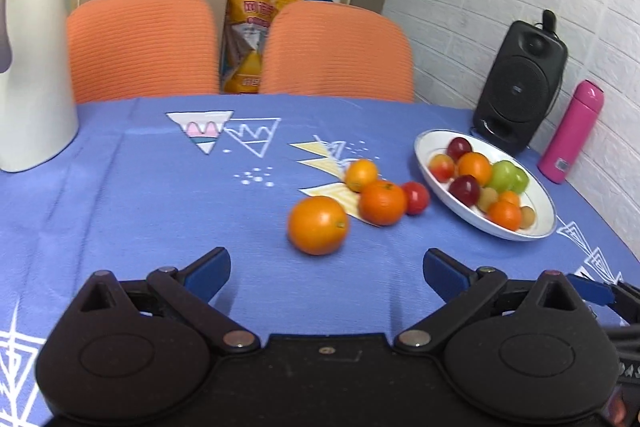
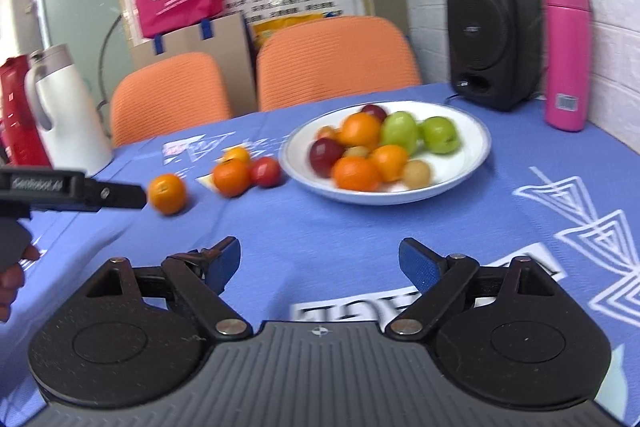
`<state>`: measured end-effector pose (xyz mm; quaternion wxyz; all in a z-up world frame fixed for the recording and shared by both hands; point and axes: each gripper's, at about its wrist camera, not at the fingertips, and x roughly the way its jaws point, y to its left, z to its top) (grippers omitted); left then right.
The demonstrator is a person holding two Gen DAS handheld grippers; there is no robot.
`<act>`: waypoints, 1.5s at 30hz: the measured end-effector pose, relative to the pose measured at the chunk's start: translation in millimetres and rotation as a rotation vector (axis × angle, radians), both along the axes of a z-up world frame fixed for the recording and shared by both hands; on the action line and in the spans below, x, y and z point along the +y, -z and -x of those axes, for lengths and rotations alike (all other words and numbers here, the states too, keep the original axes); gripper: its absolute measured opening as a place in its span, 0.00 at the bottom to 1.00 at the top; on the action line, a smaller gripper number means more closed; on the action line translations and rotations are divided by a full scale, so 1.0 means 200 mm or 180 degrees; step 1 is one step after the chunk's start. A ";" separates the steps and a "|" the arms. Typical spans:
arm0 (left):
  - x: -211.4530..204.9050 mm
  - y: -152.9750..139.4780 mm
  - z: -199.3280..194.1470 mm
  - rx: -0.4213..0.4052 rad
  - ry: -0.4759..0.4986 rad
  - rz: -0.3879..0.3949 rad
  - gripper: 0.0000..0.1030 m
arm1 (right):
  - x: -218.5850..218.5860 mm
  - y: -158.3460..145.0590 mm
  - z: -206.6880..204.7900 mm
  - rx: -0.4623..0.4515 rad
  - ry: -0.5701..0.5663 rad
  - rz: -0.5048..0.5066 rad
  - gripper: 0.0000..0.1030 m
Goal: Organize fruits
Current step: 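Move both tools back toward the remaining fruits, then grasp the large orange with the left tool while the right tool grasps a mandarin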
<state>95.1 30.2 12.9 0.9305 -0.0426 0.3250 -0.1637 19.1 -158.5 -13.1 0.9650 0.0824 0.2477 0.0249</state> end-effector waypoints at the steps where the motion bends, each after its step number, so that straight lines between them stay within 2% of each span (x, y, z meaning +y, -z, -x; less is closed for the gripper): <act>1: 0.01 0.00 -0.01 -0.0001 -0.0016 -0.0024 1.00 | 0.03 0.00 0.00 0.0009 -0.0040 0.0017 1.00; 12: 0.05 0.01 -0.05 -0.0044 0.0016 -0.0049 1.00 | 0.23 -0.04 -0.06 0.0068 -0.0285 0.0217 1.00; 23: 0.05 0.03 -0.12 -0.0023 0.0064 -0.0116 1.00 | 0.29 -0.02 -0.11 0.0129 -0.0246 0.0247 1.00; 34: 0.01 0.02 -0.22 0.0060 0.0445 -0.0014 1.00 | 0.27 -0.03 -0.15 0.0121 -0.0100 0.0116 1.00; 45: -0.05 0.06 -0.33 0.0197 0.0612 -0.0125 1.00 | 0.29 -0.02 -0.25 0.0134 -0.0127 0.0034 1.00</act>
